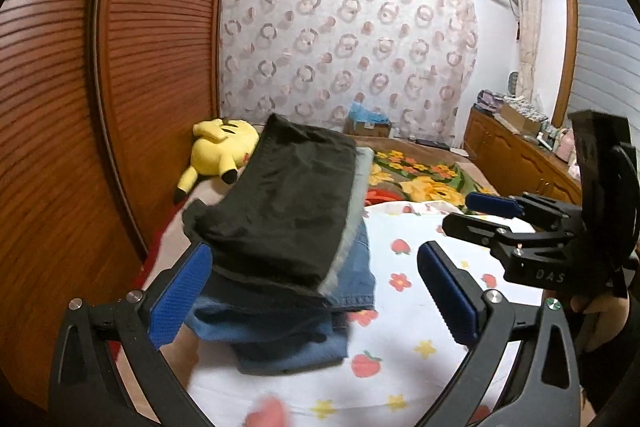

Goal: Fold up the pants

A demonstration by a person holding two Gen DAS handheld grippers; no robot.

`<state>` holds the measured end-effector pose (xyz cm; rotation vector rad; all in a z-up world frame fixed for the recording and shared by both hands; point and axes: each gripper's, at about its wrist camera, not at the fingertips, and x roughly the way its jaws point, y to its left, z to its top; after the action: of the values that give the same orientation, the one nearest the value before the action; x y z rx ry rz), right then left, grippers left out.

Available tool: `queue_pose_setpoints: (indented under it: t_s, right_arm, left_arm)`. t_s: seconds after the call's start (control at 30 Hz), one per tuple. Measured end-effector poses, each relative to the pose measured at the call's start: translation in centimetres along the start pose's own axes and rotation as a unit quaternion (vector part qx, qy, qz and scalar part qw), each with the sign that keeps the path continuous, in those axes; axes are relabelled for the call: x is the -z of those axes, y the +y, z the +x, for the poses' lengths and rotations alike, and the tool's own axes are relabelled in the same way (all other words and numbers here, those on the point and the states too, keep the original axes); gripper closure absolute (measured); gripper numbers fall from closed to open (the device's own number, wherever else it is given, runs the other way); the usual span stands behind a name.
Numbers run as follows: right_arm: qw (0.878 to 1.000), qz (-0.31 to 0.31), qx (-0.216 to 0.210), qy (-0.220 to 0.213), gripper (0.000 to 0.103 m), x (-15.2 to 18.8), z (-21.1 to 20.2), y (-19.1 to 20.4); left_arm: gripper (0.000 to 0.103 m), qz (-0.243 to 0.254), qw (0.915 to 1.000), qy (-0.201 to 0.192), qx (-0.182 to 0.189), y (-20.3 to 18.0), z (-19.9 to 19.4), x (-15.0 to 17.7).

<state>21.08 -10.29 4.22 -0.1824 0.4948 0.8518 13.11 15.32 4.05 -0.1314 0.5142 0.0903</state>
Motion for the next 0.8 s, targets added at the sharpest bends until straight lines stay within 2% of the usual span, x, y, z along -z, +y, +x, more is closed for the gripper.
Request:
queue_pose_setpoints:
  t_s: [0.2,0.4,0.8]
  right_arm:
    - [0.999,0.010,0.043,0.001,0.041,1.8,-2.4,1.0]
    - [0.998,0.031,0.062,-0.009,0.041,4.4,-5.8,1.9]
    - [0.990,0.064,0.122,-0.027,0.041,7.5,-11.3,5.2]
  left_arm:
    - [0.000,0.009,0.9998,0.010,0.015,-1.8,0.0,1.6]
    - [0.000,0.020,0.9990,0.022,0.035,-4.5,-0.2,3.5]
    - [0.000,0.046,0.9959,0.027,0.073,-9.3,-2.7,5.9]
